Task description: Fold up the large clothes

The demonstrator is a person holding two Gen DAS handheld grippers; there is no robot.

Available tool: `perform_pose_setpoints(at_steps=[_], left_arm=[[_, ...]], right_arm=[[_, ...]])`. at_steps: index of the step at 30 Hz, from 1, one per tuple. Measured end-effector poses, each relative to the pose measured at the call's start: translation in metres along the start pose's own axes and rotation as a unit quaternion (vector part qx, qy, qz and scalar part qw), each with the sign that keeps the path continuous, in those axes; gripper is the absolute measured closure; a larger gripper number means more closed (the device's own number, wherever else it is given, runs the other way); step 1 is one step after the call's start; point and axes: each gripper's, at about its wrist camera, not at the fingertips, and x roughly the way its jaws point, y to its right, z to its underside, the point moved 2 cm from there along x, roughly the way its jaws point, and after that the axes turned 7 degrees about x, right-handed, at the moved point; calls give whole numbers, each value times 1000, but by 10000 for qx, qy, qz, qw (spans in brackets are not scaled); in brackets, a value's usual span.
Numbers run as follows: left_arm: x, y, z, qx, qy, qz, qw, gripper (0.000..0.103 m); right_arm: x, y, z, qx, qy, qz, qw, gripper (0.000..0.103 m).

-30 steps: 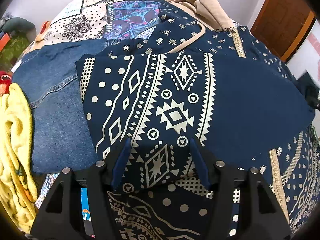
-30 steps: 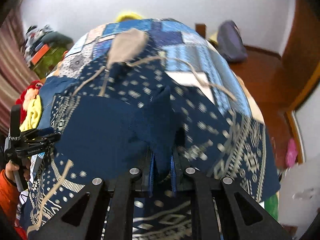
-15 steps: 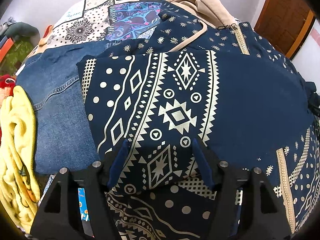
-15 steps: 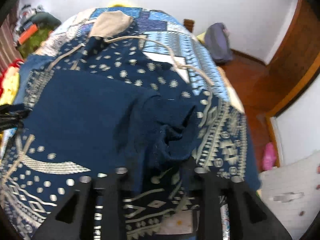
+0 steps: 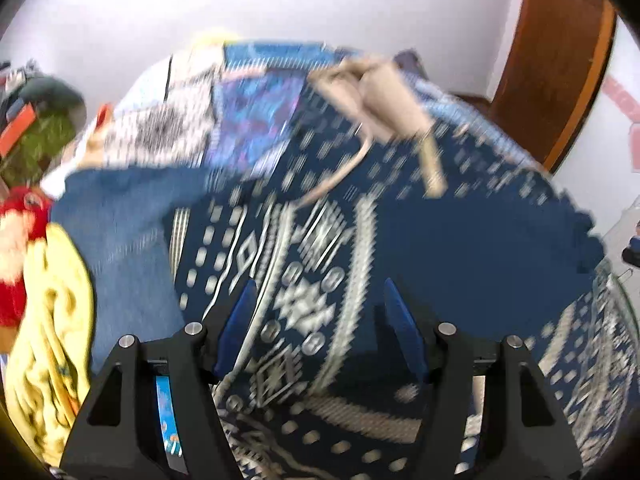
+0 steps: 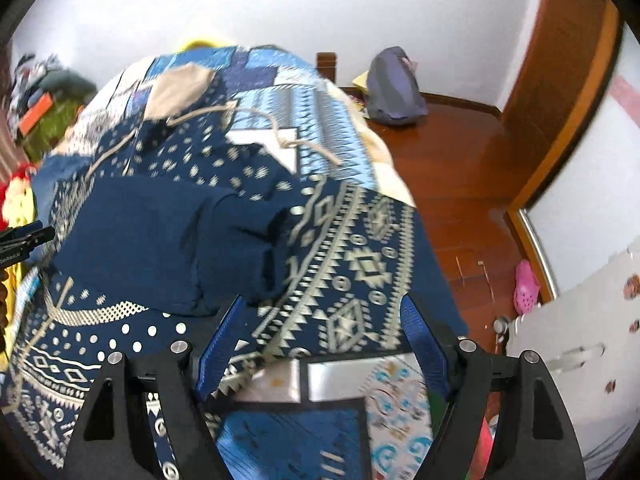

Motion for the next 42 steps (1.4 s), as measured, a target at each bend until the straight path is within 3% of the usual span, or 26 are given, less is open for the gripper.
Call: perform_pose_setpoints(at_steps=[3, 7, 11, 19, 22, 24, 25, 26, 29, 32, 37, 42], left_arm=[[-10, 21, -21, 241, 235, 55, 9994, 38], [-10, 52, -40, 438, 298, 472, 9975, 33], [14, 85, -47, 679, 62, 855, 9940, 30], [56, 127, -36, 1131, -462, 1045, 9870, 30], [62, 133, -33, 1205, -545, 1103, 9851, 30], [62, 134, -33, 1234, -536, 1137, 9844, 31], [61, 133, -33, 1235, -522, 1175, 9840, 31], [59, 133, -34, 1237, -505, 1224, 9835, 33], [53, 133, -33, 1277, -502, 1242, 9827, 40], [43, 133, -34, 1289, -431, 1246, 9828, 41], [18, 120, -39, 1103, -223, 1257, 9857, 41], [-16, 90, -44, 762, 140, 1086, 9911, 41]], right_arm=[[-7, 27, -1, 491, -52, -166, 9986, 26], [2, 68, 0, 1310, -314, -383, 9901, 26], [22, 95, 7, 1898, -588, -590, 9783, 26], [78, 121, 17, 2933, -993, -1229, 9429, 26], [94, 123, 14, 3161, -905, -1261, 9359, 34], [102, 125, 12, 3254, -818, -1077, 9359, 57], [104, 125, 9, 3259, -741, -1017, 9370, 63], [104, 124, 6, 3247, -593, -906, 9396, 77], [92, 118, -2, 3049, -275, -725, 9492, 93], [68, 109, -11, 2821, 64, -674, 9570, 94], [7, 91, -35, 2589, 613, -1005, 9587, 95], [-54, 41, -62, 2028, 1075, -1339, 9640, 95]])
